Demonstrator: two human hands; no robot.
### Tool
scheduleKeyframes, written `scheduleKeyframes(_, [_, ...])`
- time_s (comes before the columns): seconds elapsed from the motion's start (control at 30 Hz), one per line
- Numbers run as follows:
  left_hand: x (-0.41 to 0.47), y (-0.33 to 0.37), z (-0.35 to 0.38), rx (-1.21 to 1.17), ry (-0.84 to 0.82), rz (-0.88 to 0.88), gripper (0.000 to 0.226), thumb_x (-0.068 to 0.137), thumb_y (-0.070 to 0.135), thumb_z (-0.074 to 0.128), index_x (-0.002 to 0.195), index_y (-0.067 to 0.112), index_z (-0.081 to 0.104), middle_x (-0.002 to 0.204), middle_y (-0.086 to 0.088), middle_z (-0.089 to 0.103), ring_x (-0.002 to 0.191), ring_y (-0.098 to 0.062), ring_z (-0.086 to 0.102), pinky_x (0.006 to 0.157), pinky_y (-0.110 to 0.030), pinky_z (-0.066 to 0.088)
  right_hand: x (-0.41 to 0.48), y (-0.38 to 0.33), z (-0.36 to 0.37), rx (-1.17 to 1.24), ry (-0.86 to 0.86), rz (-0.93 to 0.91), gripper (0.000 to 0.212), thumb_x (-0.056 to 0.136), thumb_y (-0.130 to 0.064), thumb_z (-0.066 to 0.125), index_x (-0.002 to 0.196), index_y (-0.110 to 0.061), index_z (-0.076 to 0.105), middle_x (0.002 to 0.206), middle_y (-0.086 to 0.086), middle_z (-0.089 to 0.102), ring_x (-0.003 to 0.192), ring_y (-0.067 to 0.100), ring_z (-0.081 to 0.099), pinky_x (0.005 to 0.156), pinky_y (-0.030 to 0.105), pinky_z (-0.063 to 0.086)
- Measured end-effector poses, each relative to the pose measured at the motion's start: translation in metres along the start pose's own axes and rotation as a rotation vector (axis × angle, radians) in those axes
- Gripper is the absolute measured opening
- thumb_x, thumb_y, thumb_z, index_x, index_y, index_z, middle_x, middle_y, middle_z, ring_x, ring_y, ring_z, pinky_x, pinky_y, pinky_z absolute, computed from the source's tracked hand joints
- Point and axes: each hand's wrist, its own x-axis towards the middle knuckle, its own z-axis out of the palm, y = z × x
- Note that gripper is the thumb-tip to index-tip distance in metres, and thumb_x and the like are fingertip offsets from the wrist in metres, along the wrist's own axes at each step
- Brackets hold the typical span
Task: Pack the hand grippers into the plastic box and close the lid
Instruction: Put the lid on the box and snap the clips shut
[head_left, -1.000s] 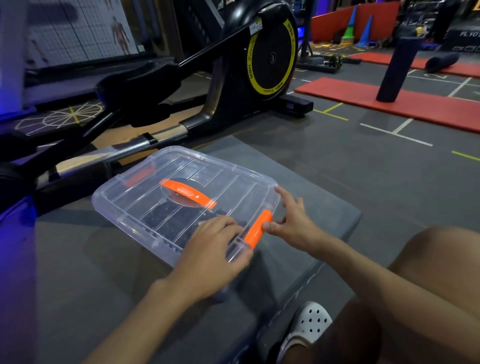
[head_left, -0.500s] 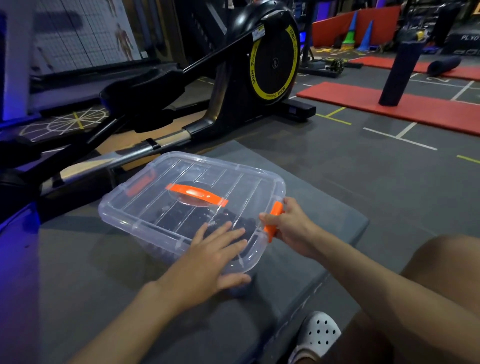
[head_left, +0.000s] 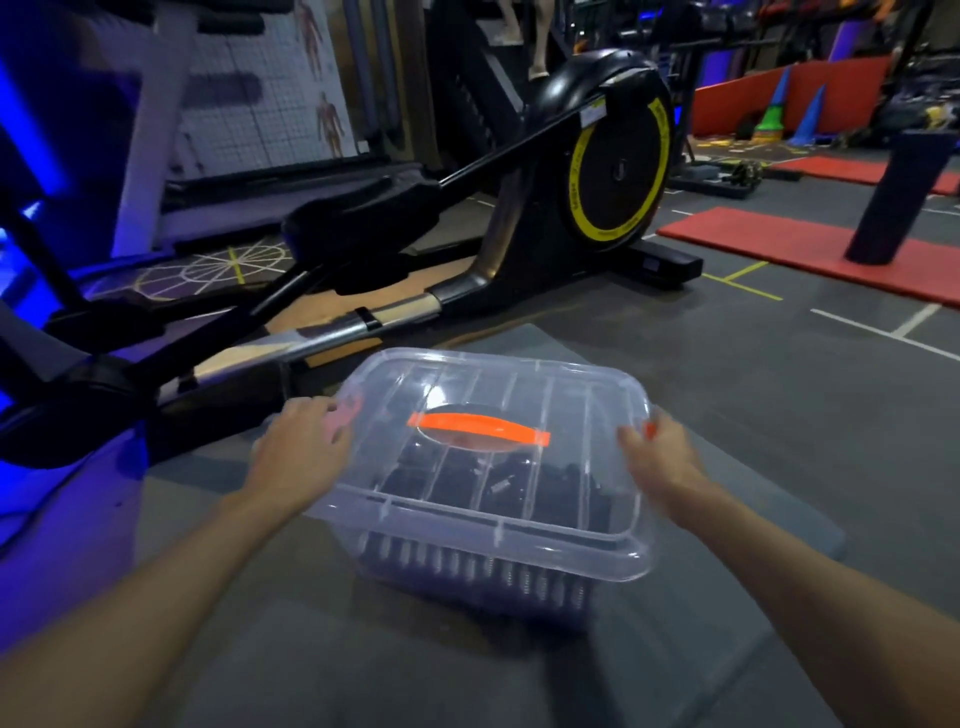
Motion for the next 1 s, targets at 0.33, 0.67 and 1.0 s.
scheduleKeyframes(0.33, [0.019,-0.019,0.032,-0.323,-0.102,-0.376,0.091,0.077,0.079,0.038,0.123,0.002,0.053,0.122,-0.016,0.061,0.104,-0.035,0.061,0.078,-0.038,0.046,0.055,-0.013,-0.023,-0.024,-0.236,-0.18,0.014,0.094,-0.016,0.059,0.098,-0.003,0.06,0.073,0.01,0.052,0.053,0.013,0.046,0.039,0.023,0.042])
scheduleKeyframes(0.67, [0.016,-0.018,0.036,-0.46,0.032,-0.402,0.061,0.078,0.069,0.059,0.052,0.014,0.051,0.052,-0.003,0.053,0.053,-0.027,0.053,0.056,-0.033,0.042,0.07,-0.004,-0.02,-0.07,-0.237,-0.222,0.01,0.093,-0.018,0.059,0.093,-0.009,0.062,0.067,0.006,0.054,0.04,0.001,0.046,0.036,0.018,0.04])
scheduleKeyframes(1.0, [0.011,-0.006,0.031,-0.233,0.119,-0.259,0.046,0.092,0.041,0.055,0.056,0.014,0.048,0.051,-0.003,0.047,0.047,-0.022,0.045,0.049,-0.03,0.034,0.062,-0.009,-0.019,-0.197,-0.2,-0.165,0.032,0.084,-0.046,0.067,0.102,-0.02,0.061,0.093,0.007,0.069,0.088,0.031,0.066,0.082,0.045,0.054])
